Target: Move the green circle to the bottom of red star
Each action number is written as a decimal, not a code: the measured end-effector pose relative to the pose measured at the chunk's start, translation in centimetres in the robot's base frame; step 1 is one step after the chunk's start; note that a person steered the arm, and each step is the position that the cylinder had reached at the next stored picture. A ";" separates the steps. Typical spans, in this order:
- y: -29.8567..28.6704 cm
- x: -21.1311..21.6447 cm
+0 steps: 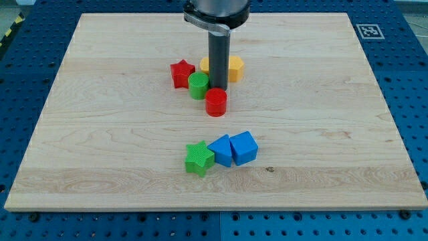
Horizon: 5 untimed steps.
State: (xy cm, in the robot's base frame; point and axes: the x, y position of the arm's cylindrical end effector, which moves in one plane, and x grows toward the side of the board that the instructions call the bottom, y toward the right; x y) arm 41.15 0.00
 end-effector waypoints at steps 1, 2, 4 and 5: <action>-0.5 0.0; -1.9 0.2; -2.9 0.2; -3.9 0.3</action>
